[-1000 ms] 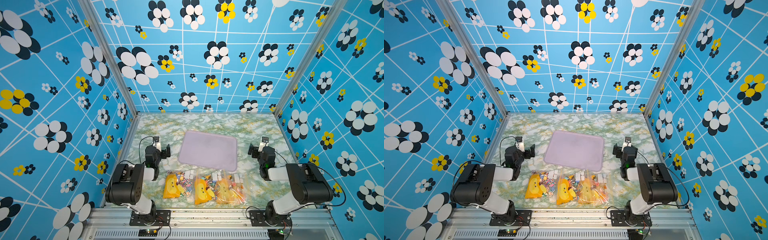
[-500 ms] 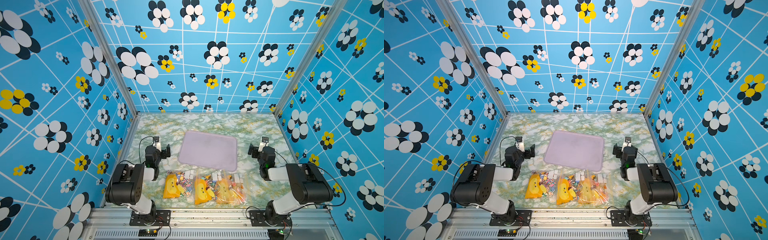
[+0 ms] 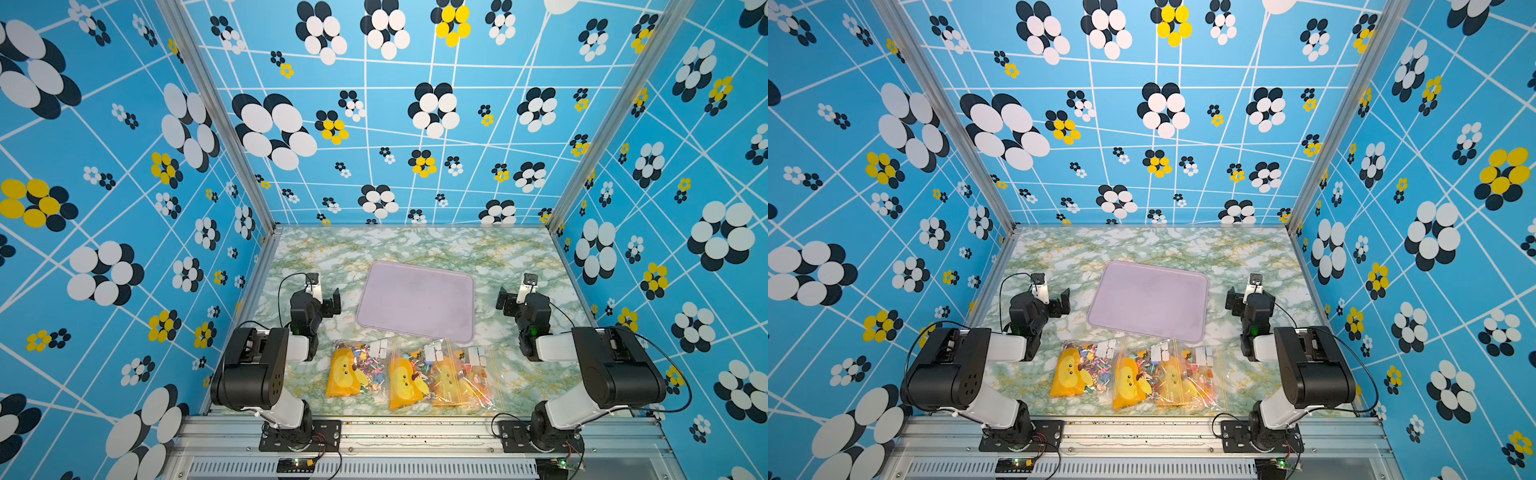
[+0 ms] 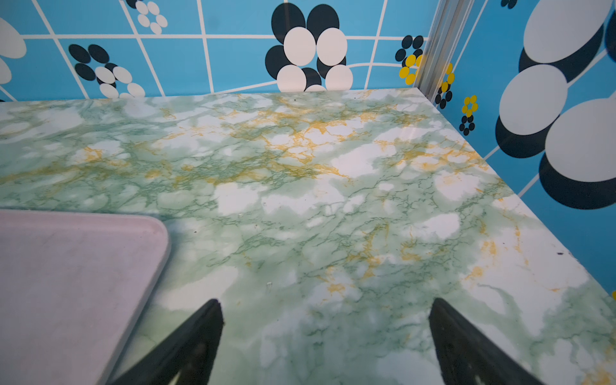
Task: Pour candies out of the ziploc bag
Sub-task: Open the ziploc bag at the center of the board.
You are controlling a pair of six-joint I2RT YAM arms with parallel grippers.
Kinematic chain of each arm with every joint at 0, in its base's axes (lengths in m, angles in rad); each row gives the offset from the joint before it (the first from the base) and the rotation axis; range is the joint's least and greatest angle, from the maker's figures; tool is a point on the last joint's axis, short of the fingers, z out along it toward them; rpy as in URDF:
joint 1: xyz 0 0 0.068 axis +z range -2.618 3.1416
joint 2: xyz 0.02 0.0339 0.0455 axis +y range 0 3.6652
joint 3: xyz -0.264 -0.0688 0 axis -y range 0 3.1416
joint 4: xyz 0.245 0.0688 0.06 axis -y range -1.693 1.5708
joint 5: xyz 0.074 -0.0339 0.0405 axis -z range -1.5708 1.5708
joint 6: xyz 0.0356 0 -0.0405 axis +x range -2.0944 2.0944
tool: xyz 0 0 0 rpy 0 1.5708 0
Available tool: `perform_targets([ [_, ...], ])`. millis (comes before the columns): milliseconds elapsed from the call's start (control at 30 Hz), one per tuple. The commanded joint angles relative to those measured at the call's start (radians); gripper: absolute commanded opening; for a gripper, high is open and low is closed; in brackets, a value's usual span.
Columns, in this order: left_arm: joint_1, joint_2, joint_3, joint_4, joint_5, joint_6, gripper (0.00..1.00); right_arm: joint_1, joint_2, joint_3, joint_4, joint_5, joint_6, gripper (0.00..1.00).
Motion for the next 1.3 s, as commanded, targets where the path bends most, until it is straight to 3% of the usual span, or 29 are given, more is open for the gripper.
perform_targets([
  [0, 0.007, -0.009, 0.019, -0.007, 0.019, -0.008, 1.00, -0.005, -0.015, 0.008, 0.006, -0.014, 0.014, 0.99],
  [933, 0.011, -0.009, 0.022, -0.013, 0.027, -0.012, 0.99, -0.005, -0.016, 0.009, 0.004, -0.013, 0.013, 0.99],
  [1033, -0.024, -0.024, 0.024, -0.025, -0.098, -0.004, 0.99, -0.003, -0.022, 0.009, 0.001, -0.034, 0.007, 0.99],
  [1100, -0.049, -0.084, 0.056, -0.133, -0.195, -0.007, 0.99, 0.003, -0.095, 0.013, -0.060, -0.094, -0.025, 0.99],
  [1167, -0.074, -0.160, 0.163, -0.368, -0.285, -0.006, 0.99, 0.028, -0.231, 0.066, -0.258, -0.112, -0.064, 0.99],
  [1267, -0.120, -0.279, 0.212, -0.413, -0.331, -0.006, 0.99, 0.045, -0.342, 0.161, -0.445, -0.179, -0.043, 0.99],
])
